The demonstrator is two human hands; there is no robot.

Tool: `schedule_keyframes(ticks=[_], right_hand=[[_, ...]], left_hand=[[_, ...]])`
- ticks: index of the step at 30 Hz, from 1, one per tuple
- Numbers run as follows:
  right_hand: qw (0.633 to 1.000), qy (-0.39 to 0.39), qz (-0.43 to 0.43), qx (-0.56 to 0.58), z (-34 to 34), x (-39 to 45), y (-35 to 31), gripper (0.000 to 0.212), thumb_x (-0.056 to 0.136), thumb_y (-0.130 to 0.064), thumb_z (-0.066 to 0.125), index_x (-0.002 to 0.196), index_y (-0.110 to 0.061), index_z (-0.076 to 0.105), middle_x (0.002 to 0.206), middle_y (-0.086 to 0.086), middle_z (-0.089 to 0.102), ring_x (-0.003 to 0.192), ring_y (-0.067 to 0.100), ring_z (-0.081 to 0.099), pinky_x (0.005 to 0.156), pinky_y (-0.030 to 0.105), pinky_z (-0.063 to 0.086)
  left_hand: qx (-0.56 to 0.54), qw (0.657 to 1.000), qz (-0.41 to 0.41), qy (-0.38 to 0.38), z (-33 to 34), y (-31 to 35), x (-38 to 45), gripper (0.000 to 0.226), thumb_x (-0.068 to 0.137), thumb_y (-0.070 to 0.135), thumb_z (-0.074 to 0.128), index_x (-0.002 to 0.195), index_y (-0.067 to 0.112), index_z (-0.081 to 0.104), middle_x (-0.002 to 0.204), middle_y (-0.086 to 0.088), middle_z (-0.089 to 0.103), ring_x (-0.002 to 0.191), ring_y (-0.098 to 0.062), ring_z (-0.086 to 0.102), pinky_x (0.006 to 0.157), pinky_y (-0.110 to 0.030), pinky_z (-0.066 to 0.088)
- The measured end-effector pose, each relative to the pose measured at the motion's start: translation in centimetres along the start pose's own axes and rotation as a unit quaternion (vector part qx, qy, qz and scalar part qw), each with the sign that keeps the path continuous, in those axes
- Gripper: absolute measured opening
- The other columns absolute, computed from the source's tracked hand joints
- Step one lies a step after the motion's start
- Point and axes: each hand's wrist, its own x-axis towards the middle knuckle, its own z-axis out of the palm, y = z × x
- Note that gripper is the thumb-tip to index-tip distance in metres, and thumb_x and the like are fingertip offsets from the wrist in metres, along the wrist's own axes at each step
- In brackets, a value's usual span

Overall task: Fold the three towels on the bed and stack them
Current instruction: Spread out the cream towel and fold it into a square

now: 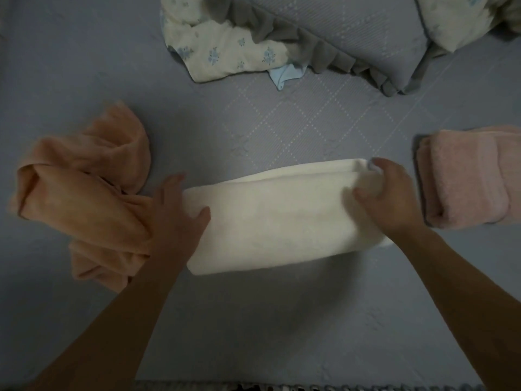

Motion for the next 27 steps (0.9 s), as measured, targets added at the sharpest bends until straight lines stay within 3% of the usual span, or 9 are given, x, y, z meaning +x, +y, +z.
schedule_keyframes(ticks=[2, 5, 8, 10, 12, 13, 16, 21, 27], right_hand=[[0.984, -0.086, -0.109, -0.114, 0.8, 0.7, -1.5, 0.064, 0.082, -0.046, 0.067, 0.139, -0.025, 0.045, 0.141, 0.005, 0.051, 0.134, 0.028, 0.041, 0.113, 0.047, 0.022], [0.946, -0.170, -0.160, -0.223, 2.1, 1.3, -3.7, 0.051, 0.089, -0.052, 0.053, 0.135, -0.031, 0.051, 0.132, 0.000, 0.057, 0.131, 0.023, 0.044, 0.115, 0.046, 0.004], [0.950, -0.161, -0.172, -0.205, 2.1, 0.8, -5.3, 0.038, 0.092, -0.054, 0.043, 0.091, -0.027, 0.070, 0.088, -0.003, 0.069, 0.092, 0.020, 0.062, 0.103, 0.044, 0.029], [0.967, -0.166, -0.130, -0.142, 1.9, 0.4, -5.7, 0.044, 0.093, -0.049, 0.043, 0.067, -0.020, 0.064, 0.066, -0.004, 0.065, 0.069, 0.020, 0.061, 0.073, 0.035, 0.044], [0.968, -0.152, -0.132, -0.149, 2.1, 0.3, -5.8, 0.027, 0.091, -0.037, 0.050, 0.077, -0.020, 0.066, 0.079, -0.001, 0.065, 0.077, 0.025, 0.061, 0.063, 0.032, 0.043], [0.963, -0.144, -0.149, -0.173, 2.1, 0.5, -5.8, 0.017, 0.090, -0.031, 0.054, 0.091, -0.020, 0.067, 0.093, 0.001, 0.064, 0.087, 0.027, 0.060, 0.068, 0.033, 0.045], [0.941, -0.161, -0.156, -0.254, 2.3, 1.7, -5.6, 0.033, 0.088, -0.024, 0.057, 0.120, -0.020, 0.061, 0.121, 0.005, 0.058, 0.109, 0.031, 0.054, 0.088, 0.040, 0.041], [0.914, -0.158, -0.185, -0.325, 2.5, 3.1, -4.8, 0.023, 0.087, -0.039, 0.060, 0.101, -0.021, 0.061, 0.108, 0.005, 0.064, 0.100, 0.028, 0.056, 0.085, 0.036, 0.037], [0.898, -0.181, -0.203, -0.345, 0.9, 2.6, -4.6, 0.024, 0.095, -0.040, 0.048, 0.101, -0.017, 0.052, 0.096, 0.005, 0.067, 0.088, 0.028, 0.061, 0.083, 0.036, 0.038]], left_hand=[[0.085, 0.991, 0.095, -0.049, 0.9, 1.7, 1.3, 0.069, 0.070, 0.041, 0.067, 0.135, 0.023, 0.051, 0.135, -0.005, 0.057, 0.125, -0.029, 0.050, 0.111, -0.039, 0.027], [0.199, 0.954, 0.128, -0.186, 2.9, 4.9, 2.7, 0.071, 0.075, 0.056, 0.070, 0.138, 0.032, 0.047, 0.133, 0.005, 0.059, 0.129, -0.023, 0.048, 0.115, -0.045, 0.017], [0.231, 0.928, 0.116, -0.267, 3.7, 7.2, 3.5, 0.060, 0.073, 0.067, 0.065, 0.124, 0.037, 0.054, 0.108, 0.009, 0.064, 0.113, -0.018, 0.056, 0.107, -0.045, 0.022], [0.246, 0.911, 0.161, -0.288, 3.4, 8.1, 2.9, 0.033, 0.077, 0.061, 0.062, 0.100, 0.039, 0.057, 0.087, 0.013, 0.057, 0.098, -0.017, 0.060, 0.099, -0.042, 0.029], [0.253, 0.897, 0.234, -0.277, 3.1, 8.0, 1.6, 0.017, 0.077, 0.046, 0.060, 0.090, 0.038, 0.053, 0.086, 0.011, 0.051, 0.091, -0.019, 0.058, 0.086, -0.037, 0.034], [0.245, 0.893, 0.253, -0.279, 3.1, 7.7, 0.8, 0.017, 0.075, 0.039, 0.060, 0.091, 0.035, 0.056, 0.089, 0.009, 0.049, 0.092, -0.019, 0.055, 0.082, -0.036, 0.035], [0.191, 0.905, 0.230, -0.303, 3.2, 6.7, -0.2, 0.024, 0.074, 0.030, 0.060, 0.098, 0.028, 0.060, 0.106, 0.007, 0.053, 0.100, -0.019, 0.048, 0.086, -0.037, 0.042], [0.177, 0.926, 0.173, -0.285, 4.0, 6.8, 1.8, 0.029, 0.079, 0.029, 0.064, 0.107, 0.022, 0.062, 0.119, 0.000, 0.052, 0.110, -0.022, 0.049, 0.094, -0.039, 0.043], [0.256, 0.888, 0.187, -0.332, 3.2, 8.3, 3.5, 0.005, 0.084, 0.030, 0.057, 0.087, 0.027, 0.057, 0.078, 0.010, 0.054, 0.089, -0.020, 0.059, 0.097, -0.040, 0.035]])
